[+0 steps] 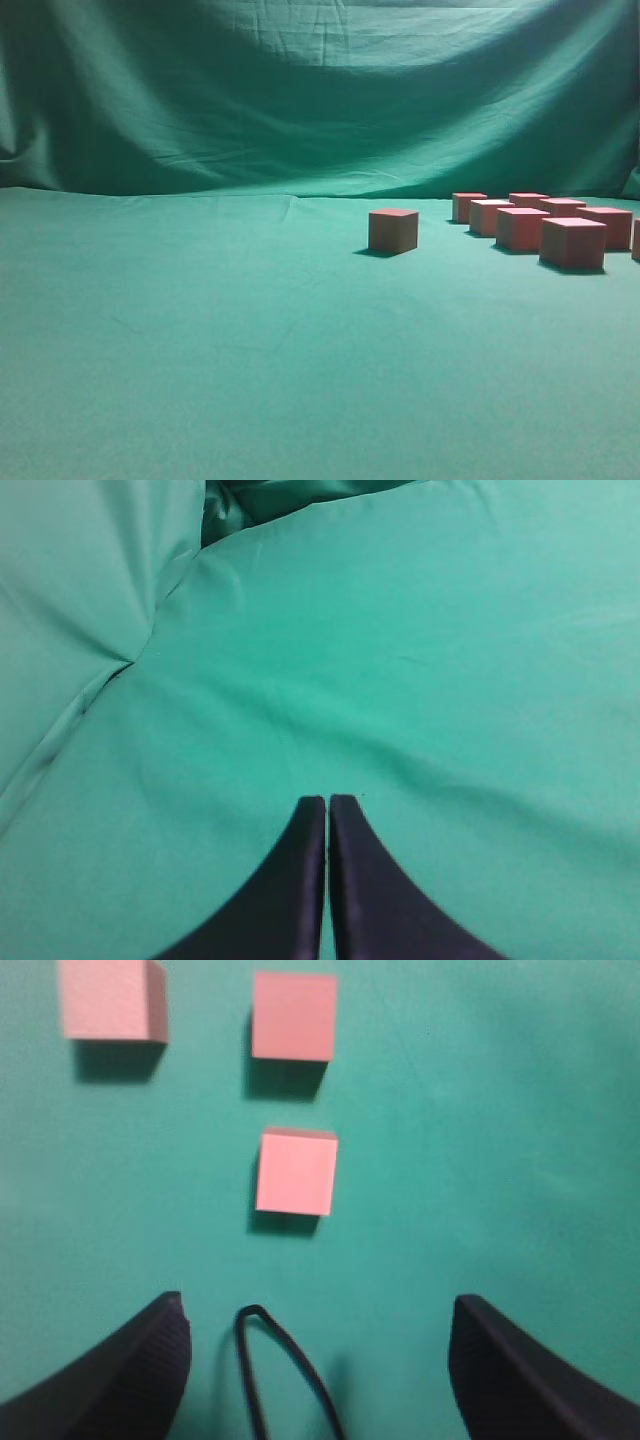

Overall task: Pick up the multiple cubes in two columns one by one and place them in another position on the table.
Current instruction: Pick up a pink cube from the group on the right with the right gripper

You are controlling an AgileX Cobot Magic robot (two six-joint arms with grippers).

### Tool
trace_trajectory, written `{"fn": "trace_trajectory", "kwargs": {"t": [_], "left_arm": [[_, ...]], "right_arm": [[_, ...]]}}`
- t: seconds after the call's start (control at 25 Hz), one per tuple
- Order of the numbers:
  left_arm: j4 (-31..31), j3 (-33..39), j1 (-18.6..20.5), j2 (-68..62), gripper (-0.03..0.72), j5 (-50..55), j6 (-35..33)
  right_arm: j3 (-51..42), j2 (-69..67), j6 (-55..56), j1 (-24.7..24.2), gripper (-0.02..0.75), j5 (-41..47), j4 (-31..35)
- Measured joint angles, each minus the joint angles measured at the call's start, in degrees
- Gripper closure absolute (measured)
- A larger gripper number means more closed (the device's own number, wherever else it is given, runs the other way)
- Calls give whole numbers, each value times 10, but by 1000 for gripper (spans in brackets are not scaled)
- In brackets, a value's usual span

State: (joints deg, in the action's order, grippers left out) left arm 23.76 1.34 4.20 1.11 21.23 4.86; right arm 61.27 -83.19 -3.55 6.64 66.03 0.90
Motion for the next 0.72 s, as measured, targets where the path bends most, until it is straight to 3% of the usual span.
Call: {"fn": "trace_trajectory", "kwargs": {"t": [0.24,0.56,0.72], "left_arm": [[0,0,0,0,688,0,0],[0,0,0,0,688,0,0],[0,0,0,0,688,0,0]], "right_arm": [[-98,-22,0,-4,206,-145,2],[-106,-96,1,-4,206,-242,4],[-106,-117,1,-4,356,-258,5]]}}
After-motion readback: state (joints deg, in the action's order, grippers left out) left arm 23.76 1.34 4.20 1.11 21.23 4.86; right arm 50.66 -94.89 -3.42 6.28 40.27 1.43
